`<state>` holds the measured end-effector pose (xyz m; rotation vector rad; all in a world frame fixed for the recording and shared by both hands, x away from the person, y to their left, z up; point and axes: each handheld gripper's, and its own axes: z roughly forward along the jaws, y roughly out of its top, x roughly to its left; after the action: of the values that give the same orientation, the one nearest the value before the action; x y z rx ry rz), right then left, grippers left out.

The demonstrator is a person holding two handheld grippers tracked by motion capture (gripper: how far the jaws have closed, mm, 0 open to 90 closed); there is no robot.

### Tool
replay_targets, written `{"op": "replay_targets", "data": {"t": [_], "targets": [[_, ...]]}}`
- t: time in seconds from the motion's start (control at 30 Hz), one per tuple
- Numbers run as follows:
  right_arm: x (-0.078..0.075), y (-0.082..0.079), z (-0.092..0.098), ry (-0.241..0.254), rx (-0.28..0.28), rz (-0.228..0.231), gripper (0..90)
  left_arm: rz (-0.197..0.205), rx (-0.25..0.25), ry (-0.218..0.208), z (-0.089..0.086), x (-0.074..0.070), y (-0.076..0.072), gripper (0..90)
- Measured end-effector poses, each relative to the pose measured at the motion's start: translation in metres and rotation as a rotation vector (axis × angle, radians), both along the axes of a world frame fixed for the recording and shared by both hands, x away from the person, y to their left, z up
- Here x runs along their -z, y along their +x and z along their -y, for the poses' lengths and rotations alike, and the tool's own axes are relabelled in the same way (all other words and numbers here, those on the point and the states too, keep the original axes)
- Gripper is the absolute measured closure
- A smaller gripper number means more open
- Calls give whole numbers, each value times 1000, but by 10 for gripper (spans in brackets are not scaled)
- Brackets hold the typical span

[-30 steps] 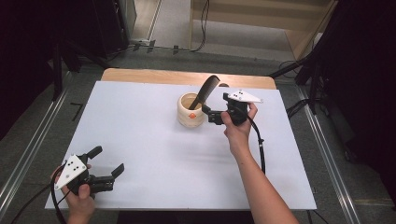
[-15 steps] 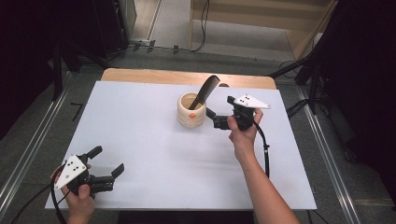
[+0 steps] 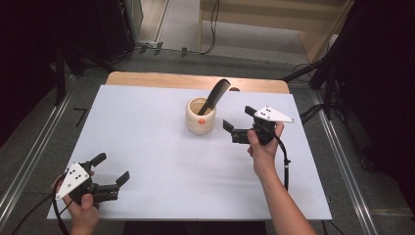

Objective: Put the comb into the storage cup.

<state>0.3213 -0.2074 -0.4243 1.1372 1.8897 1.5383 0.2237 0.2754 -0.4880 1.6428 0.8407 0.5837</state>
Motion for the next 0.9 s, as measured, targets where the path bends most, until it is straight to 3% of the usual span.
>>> {"op": "replay_targets", "data": {"t": [0.27, 0.9], "targets": [[2, -12, 9, -14, -9, 18, 0, 0, -1, 0, 0, 0, 0, 0], [17, -43, 38, -55, 22, 8, 0, -4, 4, 13, 1, 0, 0, 0]]}}
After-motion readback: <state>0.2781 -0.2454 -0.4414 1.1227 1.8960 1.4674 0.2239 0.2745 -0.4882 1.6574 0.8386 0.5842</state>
